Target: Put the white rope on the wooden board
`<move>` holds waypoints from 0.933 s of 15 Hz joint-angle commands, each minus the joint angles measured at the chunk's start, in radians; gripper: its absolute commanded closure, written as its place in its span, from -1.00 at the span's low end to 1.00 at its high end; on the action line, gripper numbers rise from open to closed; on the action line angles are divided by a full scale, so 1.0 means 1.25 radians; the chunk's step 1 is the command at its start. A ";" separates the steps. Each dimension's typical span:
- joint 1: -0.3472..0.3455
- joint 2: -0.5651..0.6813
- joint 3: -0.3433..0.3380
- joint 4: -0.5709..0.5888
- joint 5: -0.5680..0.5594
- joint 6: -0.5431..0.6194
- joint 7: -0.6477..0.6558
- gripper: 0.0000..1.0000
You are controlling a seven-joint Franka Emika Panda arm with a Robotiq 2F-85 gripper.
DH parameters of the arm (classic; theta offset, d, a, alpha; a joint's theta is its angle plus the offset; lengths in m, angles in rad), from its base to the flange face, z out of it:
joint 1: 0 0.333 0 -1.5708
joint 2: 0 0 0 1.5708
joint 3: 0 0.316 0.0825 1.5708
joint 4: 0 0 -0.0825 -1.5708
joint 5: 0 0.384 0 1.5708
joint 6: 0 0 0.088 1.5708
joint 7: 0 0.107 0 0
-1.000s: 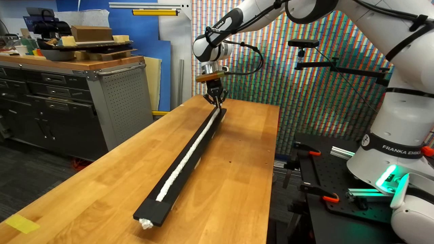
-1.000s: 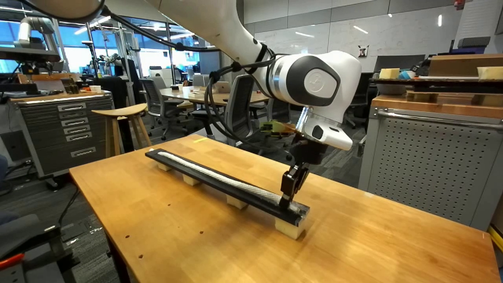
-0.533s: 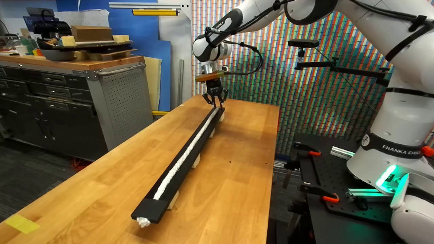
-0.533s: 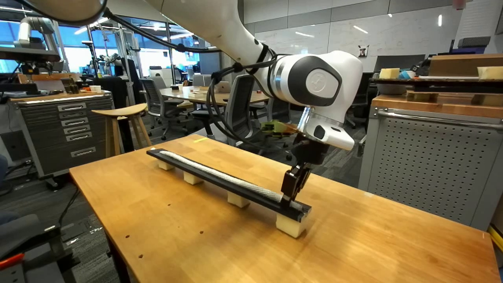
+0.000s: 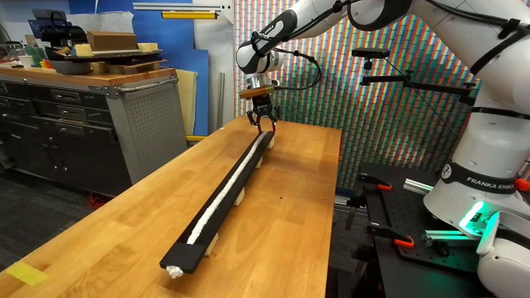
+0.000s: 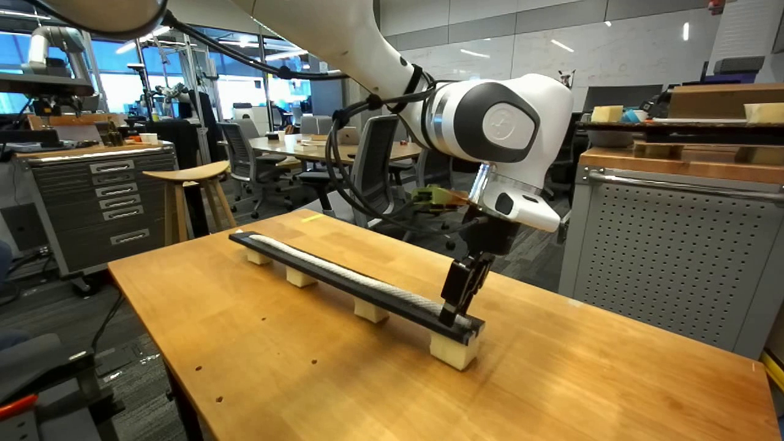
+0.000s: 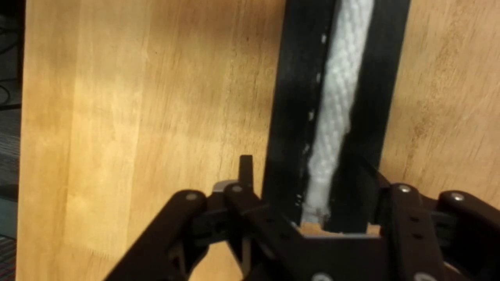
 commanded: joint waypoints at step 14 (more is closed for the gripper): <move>-0.026 0.010 0.002 0.040 0.010 -0.006 -0.007 0.99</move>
